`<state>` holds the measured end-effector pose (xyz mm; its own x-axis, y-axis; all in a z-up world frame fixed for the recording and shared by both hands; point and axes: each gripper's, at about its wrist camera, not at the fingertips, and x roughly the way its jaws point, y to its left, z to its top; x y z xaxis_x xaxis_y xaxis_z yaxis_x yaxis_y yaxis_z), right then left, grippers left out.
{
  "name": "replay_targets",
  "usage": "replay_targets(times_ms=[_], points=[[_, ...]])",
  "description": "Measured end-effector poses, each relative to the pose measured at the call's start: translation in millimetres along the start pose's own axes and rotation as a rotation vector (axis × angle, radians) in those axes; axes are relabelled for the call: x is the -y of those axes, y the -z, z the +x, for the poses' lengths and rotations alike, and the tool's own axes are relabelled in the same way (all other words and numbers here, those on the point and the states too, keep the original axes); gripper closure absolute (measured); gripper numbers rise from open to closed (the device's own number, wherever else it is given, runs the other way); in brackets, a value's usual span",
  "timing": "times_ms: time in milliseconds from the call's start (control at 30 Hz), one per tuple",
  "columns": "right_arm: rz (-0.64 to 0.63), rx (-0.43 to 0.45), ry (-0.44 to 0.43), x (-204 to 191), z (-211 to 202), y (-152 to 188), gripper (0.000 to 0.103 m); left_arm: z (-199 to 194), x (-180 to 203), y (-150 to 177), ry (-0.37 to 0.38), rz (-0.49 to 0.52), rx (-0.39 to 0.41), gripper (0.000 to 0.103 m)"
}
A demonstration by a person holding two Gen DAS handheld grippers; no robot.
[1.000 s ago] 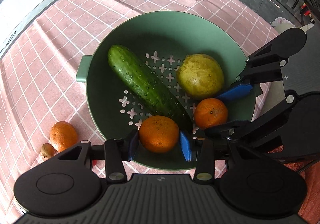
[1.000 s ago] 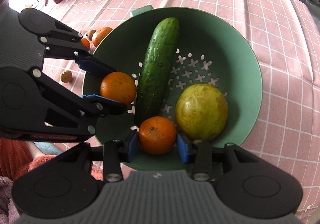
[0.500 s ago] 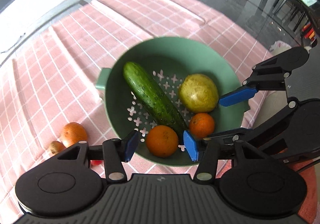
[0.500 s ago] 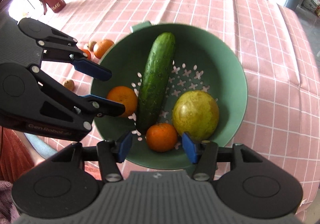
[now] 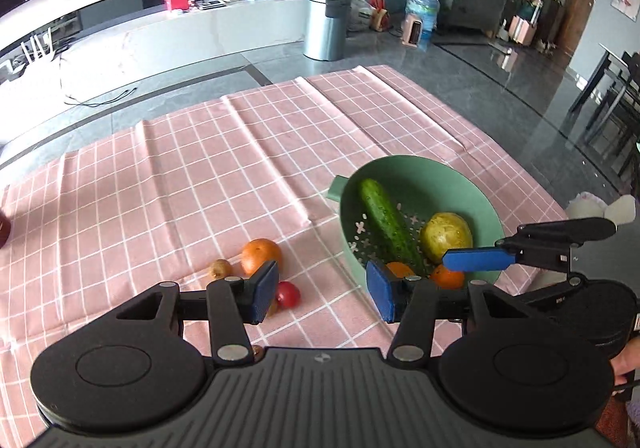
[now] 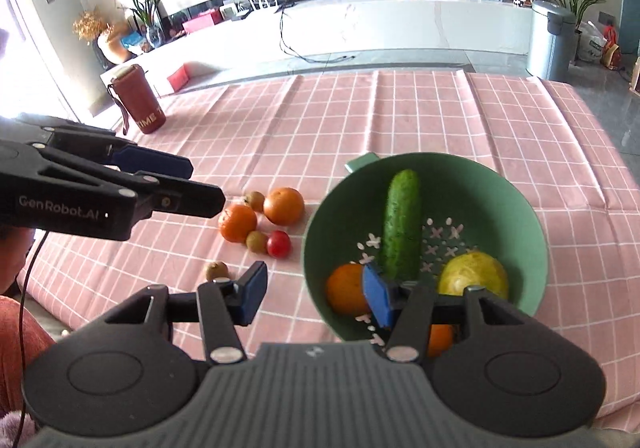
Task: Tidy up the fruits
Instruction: 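Move both grippers back toward the remaining oranges, then grasp an orange with the left gripper while the right gripper grasps another orange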
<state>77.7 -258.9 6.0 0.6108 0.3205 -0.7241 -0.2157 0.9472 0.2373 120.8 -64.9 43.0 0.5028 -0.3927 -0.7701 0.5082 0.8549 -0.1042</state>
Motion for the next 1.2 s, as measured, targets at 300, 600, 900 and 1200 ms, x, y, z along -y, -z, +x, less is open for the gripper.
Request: replay_targets(times_ms=[300, 600, 900, 1200], points=[[-0.086, 0.049, -0.01, -55, 25, 12, 0.064, 1, -43, 36, -0.066, -0.127, 0.064, 0.046], [-0.328, 0.002, 0.054, -59, 58, -26, 0.064, 25, -78, 47, -0.075, -0.265, 0.044, 0.046], [-0.517, -0.089, 0.038, -49, 100, -53, 0.064, 60, -101, 66, -0.024, -0.355, 0.02, 0.046], [-0.636, -0.196, -0.019, -59, 142, -59, 0.064, 82, -105, 60, 0.028, -0.362, -0.009, 0.045]])
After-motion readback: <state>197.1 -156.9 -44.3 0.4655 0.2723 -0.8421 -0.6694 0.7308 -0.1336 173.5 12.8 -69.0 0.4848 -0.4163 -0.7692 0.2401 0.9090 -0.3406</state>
